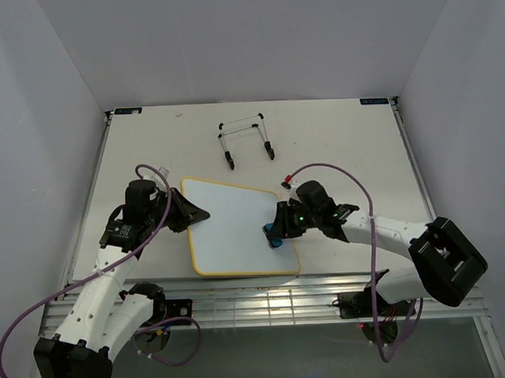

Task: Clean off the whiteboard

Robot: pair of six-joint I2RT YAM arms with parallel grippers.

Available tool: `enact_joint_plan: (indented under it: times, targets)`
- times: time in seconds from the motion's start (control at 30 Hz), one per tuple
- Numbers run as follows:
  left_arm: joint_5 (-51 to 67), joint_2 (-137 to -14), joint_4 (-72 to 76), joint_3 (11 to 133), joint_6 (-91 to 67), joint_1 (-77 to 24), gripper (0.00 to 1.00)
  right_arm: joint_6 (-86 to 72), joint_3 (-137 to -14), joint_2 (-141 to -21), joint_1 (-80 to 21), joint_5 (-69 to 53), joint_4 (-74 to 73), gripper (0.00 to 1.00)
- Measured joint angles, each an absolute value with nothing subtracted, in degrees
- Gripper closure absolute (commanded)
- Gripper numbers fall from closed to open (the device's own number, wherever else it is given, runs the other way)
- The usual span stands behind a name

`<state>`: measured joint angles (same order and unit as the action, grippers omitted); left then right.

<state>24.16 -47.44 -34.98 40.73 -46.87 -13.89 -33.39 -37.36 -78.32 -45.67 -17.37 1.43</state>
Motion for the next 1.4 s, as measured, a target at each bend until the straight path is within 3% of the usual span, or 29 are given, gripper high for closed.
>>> enact_joint_plan:
  times: [0.13, 0.27, 0.53, 0.7, 1.07, 1.4]
  targets:
    - [24.2, -47.2, -34.9, 40.8, -46.9, -13.9, 1.0, -32.2, -29.2, -77.8, -36.3, -16.8, 2.4, 0.92]
    - [24.2, -46.8, -34.9, 40.8, -46.9, -14.0, 1.0, -30.7, -27.3, -77.2, -34.1, -16.3, 1.9, 0.92]
    - [24.2, -45.9, -34.3, 40.7, -46.8, -14.1, 1.0, -27.3, -32.1, -68.1, -34.9, -7.9, -19.0, 0.9]
    - [24.6, -40.8, -32.3, 38.9, -45.0, -14.2, 1.0, -23.4, -42.1, -65.5, -28.6, -3.7, -27.6, 0.9]
    - [23.0, -27.8, -25.1, 35.7, -35.8, -14.2, 1.0, -16.0, -46.5, -75.1, -21.7, -0.9, -33.0, 0.92]
    - [24.3, -26.1, -23.3, 35.7, -31.4, -14.3, 1.0, -15.1, -47.2, -85.3, -21.0, 3.0, -32.8, 0.81]
